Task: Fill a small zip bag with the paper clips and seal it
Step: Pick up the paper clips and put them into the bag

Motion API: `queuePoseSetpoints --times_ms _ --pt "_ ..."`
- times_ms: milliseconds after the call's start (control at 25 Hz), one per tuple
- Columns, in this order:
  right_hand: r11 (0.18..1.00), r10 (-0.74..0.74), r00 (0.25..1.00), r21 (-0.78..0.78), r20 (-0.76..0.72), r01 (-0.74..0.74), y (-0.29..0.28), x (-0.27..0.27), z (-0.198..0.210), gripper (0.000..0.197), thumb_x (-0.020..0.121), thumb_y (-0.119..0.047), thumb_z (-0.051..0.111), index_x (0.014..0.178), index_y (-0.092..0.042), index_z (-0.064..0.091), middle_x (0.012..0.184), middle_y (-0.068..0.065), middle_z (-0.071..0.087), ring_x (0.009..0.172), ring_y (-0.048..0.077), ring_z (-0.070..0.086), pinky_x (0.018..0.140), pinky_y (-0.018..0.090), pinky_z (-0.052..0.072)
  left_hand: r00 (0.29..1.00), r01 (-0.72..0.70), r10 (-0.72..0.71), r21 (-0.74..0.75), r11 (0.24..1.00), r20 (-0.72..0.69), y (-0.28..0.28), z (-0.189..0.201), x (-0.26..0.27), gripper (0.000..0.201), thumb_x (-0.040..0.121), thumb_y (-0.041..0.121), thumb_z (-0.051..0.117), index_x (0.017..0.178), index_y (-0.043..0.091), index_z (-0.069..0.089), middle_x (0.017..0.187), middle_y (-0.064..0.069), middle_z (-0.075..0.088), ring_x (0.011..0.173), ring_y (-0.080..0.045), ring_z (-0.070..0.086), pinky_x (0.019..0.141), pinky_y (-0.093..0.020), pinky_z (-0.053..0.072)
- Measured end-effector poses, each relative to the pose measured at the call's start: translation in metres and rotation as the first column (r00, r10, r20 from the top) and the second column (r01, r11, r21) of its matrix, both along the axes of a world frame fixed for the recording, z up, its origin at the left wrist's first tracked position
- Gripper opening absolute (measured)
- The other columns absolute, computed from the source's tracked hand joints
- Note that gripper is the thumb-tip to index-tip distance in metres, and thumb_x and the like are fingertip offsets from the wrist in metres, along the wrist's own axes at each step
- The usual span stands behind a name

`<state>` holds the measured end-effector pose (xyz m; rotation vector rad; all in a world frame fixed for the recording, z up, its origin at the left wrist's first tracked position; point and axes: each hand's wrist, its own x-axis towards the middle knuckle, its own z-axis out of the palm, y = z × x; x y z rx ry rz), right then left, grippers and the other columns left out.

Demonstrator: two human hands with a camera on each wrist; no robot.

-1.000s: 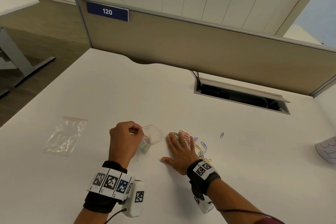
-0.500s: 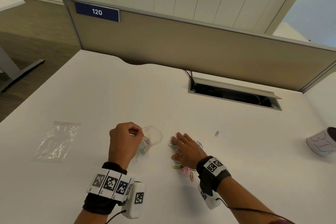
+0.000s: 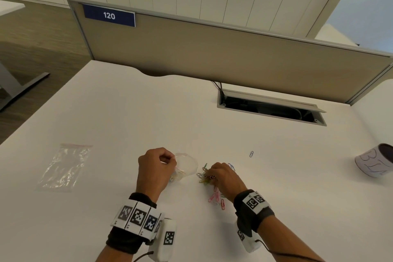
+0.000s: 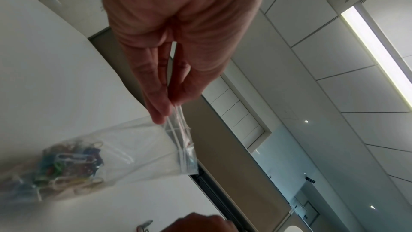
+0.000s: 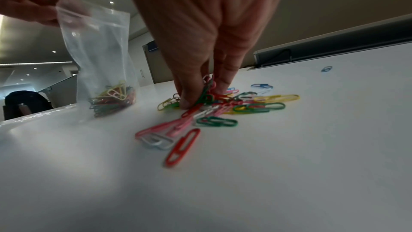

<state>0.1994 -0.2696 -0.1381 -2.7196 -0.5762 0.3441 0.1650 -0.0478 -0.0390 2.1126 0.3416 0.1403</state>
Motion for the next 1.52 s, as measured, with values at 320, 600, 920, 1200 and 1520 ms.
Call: queuePoseSetpoints --times_ms 320,600,920,1200,1520 --pt "0.933 -0.246 0.965 0.247 -0.086 0.26 -0.01 -0.001 0.005 0.021 0.081 -0.004 0.068 0.097 -0.018 0.074 0.097 0.002 0.076 0.091 0.019 0.068 0.088 0.027 0.051 0.997 0.069 -0.07 -0.047 0.997 -0.042 -0.031 -0.013 -0.002 0.008 0.079 0.008 0.068 0.072 0.01 0.071 0.066 -0.005 0.072 0.06 -0.015 0.07 0.064 -0.025 0.057" --pt "0.478 -0.254 0.842 0.695 -0.476 0.537 -0.025 -0.01 0.04 0.02 0.077 0.0 0.074 0.095 -0.008 0.074 0.09 0.014 0.076 0.084 0.023 0.072 0.079 0.029 0.058 0.997 0.076 -0.077 -0.05 0.996 -0.029 -0.038 -0.014 -0.001 0.007 0.08 0.009 0.068 0.074 0.008 0.071 0.07 -0.006 0.073 0.062 -0.016 0.07 0.067 -0.029 0.059" --pt "0.218 -0.046 0.861 0.836 -0.507 0.504 0.003 -0.01 0.068 0.022 0.082 0.002 0.067 0.105 0.001 0.068 0.094 0.015 0.074 0.088 0.026 0.071 0.082 0.032 0.058 0.995 0.088 -0.089 -0.019 0.996 -0.037 -0.041 -0.011 -0.002 0.006 0.082 0.013 0.069 0.081 0.007 0.073 0.077 -0.006 0.074 0.066 -0.015 0.07 0.064 -0.019 0.054" --pt "0.381 -0.102 0.894 0.813 -0.437 0.441 0.033 -0.016 0.058 0.019 0.079 0.002 0.071 0.098 0.0 0.069 0.094 0.023 0.073 0.085 0.024 0.072 0.08 0.03 0.059 0.996 0.086 -0.087 -0.048 0.995 -0.016 -0.032 -0.006 -0.001 0.006 0.083 0.011 0.067 0.081 0.007 0.073 0.076 -0.007 0.074 0.064 -0.015 0.07 0.066 -0.027 0.06" --pt "0.778 -0.163 0.958 0.566 -0.237 0.273 0.036 -0.017 0.06 0.011 0.085 -0.001 0.065 0.093 -0.008 0.062 0.098 0.004 0.072 0.085 -0.001 0.065 0.076 0.013 0.054 0.996 0.085 -0.086 -0.033 0.996 -0.029 -0.035 -0.01 -0.001 0.005 0.081 0.01 0.068 0.078 0.008 0.072 0.076 -0.005 0.073 0.064 -0.01 0.066 0.06 -0.016 0.053"
